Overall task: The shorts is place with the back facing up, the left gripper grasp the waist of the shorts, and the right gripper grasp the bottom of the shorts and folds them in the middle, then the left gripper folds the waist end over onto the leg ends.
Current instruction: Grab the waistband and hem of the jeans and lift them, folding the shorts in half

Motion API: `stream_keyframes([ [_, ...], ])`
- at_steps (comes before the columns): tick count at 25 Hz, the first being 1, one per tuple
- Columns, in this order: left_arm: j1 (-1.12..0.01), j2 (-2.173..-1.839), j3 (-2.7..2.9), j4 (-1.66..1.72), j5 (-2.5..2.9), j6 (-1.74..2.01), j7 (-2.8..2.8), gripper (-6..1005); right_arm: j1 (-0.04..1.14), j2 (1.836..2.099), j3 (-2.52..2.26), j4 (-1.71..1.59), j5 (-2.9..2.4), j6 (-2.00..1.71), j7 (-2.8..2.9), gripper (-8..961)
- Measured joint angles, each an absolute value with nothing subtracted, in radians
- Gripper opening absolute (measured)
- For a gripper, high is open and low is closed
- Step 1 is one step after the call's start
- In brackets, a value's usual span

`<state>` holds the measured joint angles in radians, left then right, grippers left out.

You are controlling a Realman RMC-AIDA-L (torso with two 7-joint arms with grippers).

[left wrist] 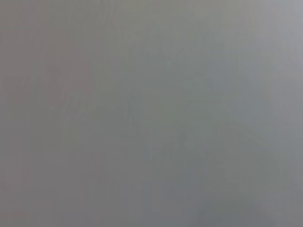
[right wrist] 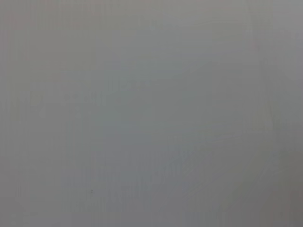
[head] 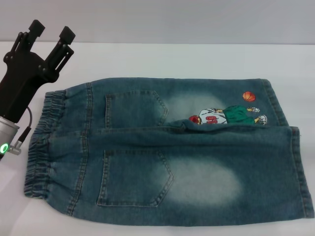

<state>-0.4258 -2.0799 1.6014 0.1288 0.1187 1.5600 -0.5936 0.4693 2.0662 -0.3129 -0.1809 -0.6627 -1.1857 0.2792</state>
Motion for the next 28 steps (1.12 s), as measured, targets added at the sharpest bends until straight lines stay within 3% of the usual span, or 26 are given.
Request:
stream_keyframes([
  [28,-0.433,-2.08,1.59,0.137,0.087,1.53,-0.594,811,0.469,2.066,-0.313,-0.181,-0.663,-1.186,0.279,577],
])
